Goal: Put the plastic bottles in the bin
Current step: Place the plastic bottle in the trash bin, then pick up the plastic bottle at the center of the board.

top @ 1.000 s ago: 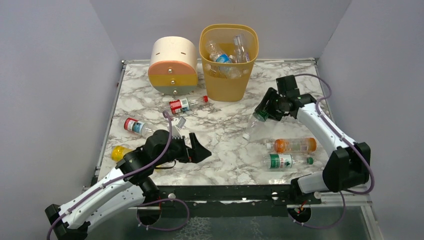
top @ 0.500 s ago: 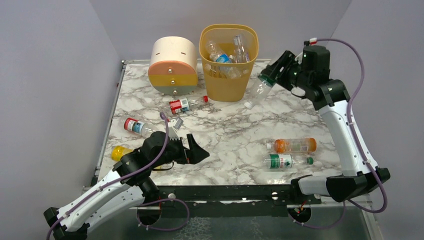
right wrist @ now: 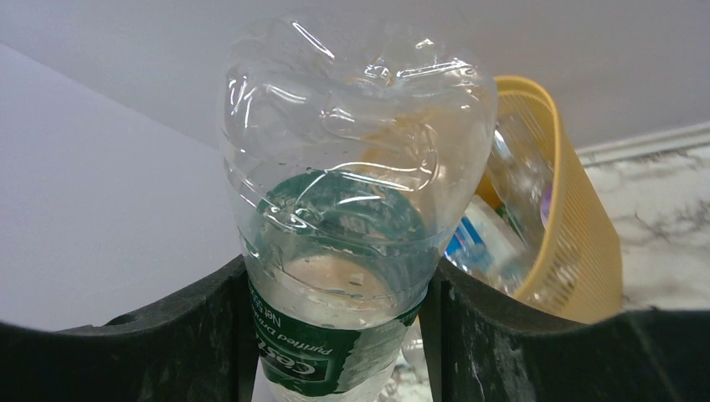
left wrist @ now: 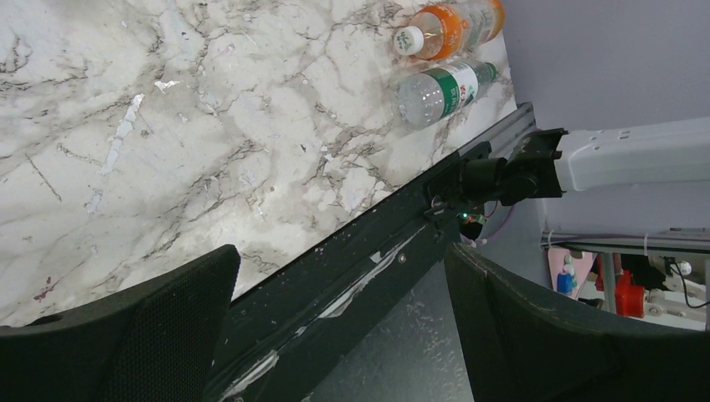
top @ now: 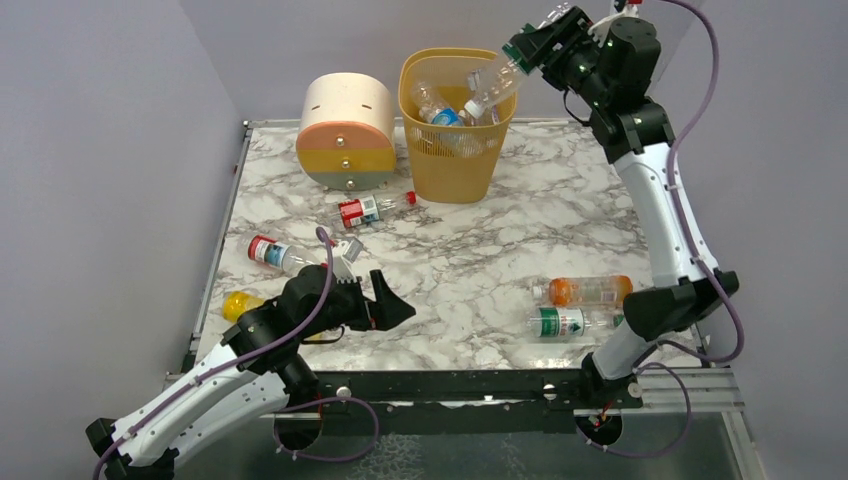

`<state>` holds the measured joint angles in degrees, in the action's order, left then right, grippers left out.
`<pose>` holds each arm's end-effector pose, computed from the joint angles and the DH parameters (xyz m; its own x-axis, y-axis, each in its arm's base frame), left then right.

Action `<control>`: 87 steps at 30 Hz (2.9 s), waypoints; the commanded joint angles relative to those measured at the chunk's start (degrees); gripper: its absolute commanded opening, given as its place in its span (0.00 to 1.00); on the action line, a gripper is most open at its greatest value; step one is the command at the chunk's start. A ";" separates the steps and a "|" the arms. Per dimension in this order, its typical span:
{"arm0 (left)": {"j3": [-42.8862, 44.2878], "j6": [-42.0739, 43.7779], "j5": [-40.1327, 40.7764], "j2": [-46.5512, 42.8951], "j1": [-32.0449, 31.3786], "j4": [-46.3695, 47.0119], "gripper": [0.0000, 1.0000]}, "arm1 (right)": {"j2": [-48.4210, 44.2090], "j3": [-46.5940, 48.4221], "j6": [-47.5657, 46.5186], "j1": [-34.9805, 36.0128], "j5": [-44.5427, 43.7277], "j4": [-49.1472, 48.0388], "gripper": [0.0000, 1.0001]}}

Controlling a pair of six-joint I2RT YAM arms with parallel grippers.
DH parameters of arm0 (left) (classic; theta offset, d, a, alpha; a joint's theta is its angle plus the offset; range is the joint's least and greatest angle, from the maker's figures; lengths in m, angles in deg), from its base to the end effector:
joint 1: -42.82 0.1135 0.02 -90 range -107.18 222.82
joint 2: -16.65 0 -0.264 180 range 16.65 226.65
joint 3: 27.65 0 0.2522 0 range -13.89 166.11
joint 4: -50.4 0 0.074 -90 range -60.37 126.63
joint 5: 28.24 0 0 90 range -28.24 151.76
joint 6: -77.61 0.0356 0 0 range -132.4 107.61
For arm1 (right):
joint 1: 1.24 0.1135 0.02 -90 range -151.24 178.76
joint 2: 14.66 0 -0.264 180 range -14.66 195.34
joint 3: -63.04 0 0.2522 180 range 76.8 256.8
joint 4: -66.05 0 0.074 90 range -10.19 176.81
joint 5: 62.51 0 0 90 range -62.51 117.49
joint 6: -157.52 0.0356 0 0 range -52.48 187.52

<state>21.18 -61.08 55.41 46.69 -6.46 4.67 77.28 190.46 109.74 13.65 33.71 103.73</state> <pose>0.0803 -0.0994 0.2773 -0.8092 -0.2042 -0.5509 0.3177 0.6366 -0.7027 0.3311 0.0920 0.5195 -0.2694 0.6196 -0.7372 -0.2417 0.6975 0.6746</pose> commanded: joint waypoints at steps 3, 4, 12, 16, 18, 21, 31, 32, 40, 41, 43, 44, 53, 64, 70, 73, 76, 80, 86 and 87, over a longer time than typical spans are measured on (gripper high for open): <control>1.22 -0.09 1.67 -0.53 -0.34 -1.49 0.99 | 10.33 9.50 -0.45 -0.04 0.12 -11.75 0.62; 1.31 -0.09 1.76 -0.61 -0.32 -1.64 0.99 | 11.78 10.93 -0.67 -0.04 -0.08 -12.36 0.62; 1.61 0.17 1.89 -0.05 -0.38 -1.90 0.99 | 21.24 20.89 -2.64 0.13 1.49 -10.64 0.62; 1.71 0.26 1.95 0.03 -0.38 -1.89 0.99 | 21.91 18.70 -4.18 0.58 2.92 -10.95 0.62; 1.46 0.26 1.84 0.02 -0.32 -1.87 0.99 | 22.17 17.70 -5.30 1.17 3.29 -11.02 0.62; 1.41 0.26 1.62 0.29 -0.33 -1.90 0.99 | 23.38 17.74 -6.66 1.97 3.59 -10.56 0.62; 1.23 -0.17 1.87 -0.47 -0.33 -2.00 0.99 | 29.22 22.98 -8.96 3.92 4.04 -7.04 0.70; 1.23 -0.18 1.86 -0.51 -0.34 -2.00 0.99 | 29.99 24.02 -9.07 3.98 4.66 -5.97 0.74; 1.05 -0.26 1.91 -0.62 -0.37 -2.19 0.99 | 26.14 20.22 -10.05 4.18 4.18 -5.29 0.92; 0.98 -0.27 1.95 -0.59 -0.38 -2.19 0.99 | 25.70 20.52 -10.31 4.18 3.85 -4.77 0.92; 1.05 -0.26 1.82 -0.57 -0.35 -2.15 0.99 | 24.70 21.22 -10.92 4.17 3.25 -3.56 0.93; 1.05 -0.27 1.91 -0.62 -0.37 -2.14 0.99 | 24.15 21.42 -11.08 4.17 3.05 -3.10 0.93; 0.36 -0.75 1.83 -1.57 -0.30 -2.14 0.99 | 11.81 12.81 -12.44 4.18 3.89 -0.42 0.94; 0.35 -0.97 0.93 -2.01 -0.31 -3.31 0.99 | -11.61 -14.30 -15.63 4.18 2.96 4.71 1.00; 0.09 -0.74 0.24 -2.78 -0.38 -3.28 0.99 | -19.03 -23.61 -14.67 4.18 2.38 9.49 1.00; 0.04 -0.25 -0.66 -3.11 -0.33 -3.32 0.99 | -21.63 -28.23 -14.14 4.17 1.75 11.45 1.00; -0.26 0.03 -1.81 -4.01 -0.37 -3.41 0.99 | -24.58 -33.30 -13.52 4.18 1.07 12.52 0.99; -0.48 0.08 -3.50 -5.96 -0.32 -3.93 0.99 | -28.32 -38.82 -12.27 4.18 0.68 13.75 1.00; -0.88 0.51 -7.59 -7.64 -0.36 -4.60 0.99 | -32.48 -45.23 -9.72 4.13 1.93 14.64 1.00; -0.92 0.63 -8.38 -7.77 -0.33 -4.81 0.99 | -32.95 -46.26 -9.22 4.17 2.40 14.42 1.00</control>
<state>20.89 -61.34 51.70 39.96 -6.46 0.49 46.75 147.08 98.15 17.56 35.85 117.28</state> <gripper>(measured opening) 0.990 0.995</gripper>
